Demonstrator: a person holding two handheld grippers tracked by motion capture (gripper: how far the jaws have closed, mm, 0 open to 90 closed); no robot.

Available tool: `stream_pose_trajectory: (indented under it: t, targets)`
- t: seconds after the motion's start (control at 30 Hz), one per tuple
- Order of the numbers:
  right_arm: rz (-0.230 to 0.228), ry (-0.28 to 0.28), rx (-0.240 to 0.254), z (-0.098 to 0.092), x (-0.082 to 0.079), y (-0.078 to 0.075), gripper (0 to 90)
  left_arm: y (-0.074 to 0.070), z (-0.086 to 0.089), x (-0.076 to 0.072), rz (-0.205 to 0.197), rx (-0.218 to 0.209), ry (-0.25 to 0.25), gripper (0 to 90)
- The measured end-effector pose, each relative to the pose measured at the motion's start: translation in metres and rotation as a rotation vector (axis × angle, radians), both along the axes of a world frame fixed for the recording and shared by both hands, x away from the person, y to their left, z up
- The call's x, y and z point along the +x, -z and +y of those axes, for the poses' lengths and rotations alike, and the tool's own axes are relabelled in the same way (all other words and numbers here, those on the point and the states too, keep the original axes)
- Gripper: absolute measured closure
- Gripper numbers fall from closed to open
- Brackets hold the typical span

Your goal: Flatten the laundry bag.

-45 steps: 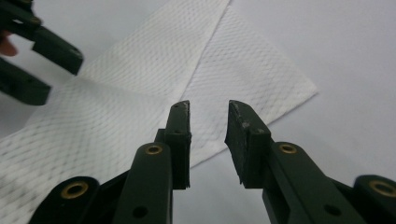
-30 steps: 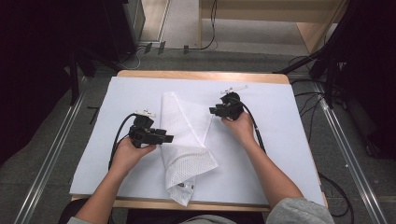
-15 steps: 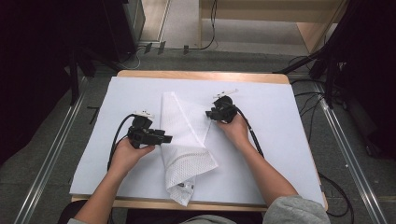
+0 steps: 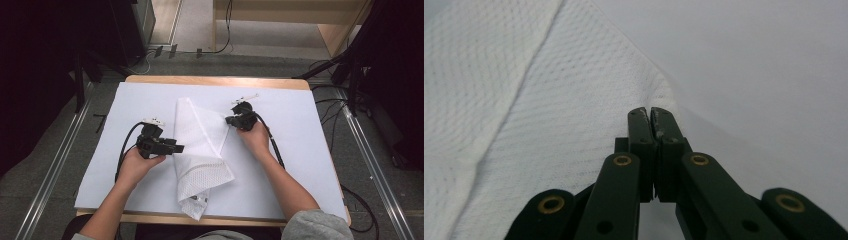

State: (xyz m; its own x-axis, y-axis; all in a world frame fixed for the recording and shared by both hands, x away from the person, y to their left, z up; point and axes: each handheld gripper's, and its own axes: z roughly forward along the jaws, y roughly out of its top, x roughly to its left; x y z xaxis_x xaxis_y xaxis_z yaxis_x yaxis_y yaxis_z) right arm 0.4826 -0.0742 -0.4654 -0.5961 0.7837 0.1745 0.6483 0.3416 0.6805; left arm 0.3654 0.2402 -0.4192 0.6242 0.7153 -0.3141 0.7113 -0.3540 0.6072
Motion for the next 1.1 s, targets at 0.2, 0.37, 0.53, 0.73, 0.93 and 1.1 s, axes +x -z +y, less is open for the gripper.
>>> stream_pose_trajectory:
  t: [0.2, 0.37, 0.53, 0.73, 0.93, 1.1]
  targets:
    - [0.001, 0.091, 0.051, -0.038, 0.007, -0.01, 90.0, -0.001, -0.006, 0.0, -0.006, 0.002, 0.016, 50.1]
    - [0.021, 0.174, 0.061, -0.07, 0.012, -0.007, 90.0, -0.006, -0.014, -0.002, -0.024, 0.0, 0.041, 50.0]
    - [0.033, 0.218, 0.04, -0.087, 0.012, -0.005, 90.0, -0.01, -0.02, -0.004, -0.036, -0.008, 0.064, 49.7]
    - [0.066, 0.255, 0.05, -0.101, 0.01, 0.002, 86.2, -0.019, -0.037, -0.009, -0.065, -0.016, 0.13, 49.0]
    - [0.04, 0.223, 0.062, -0.1, -0.011, -0.012, 79.5, -0.027, -0.053, -0.013, -0.089, -0.009, 0.179, 47.7]
    - [0.034, 0.166, 0.048, -0.092, -0.032, -0.017, 79.2, -0.033, -0.064, -0.018, -0.097, -0.011, 0.203, 45.8]
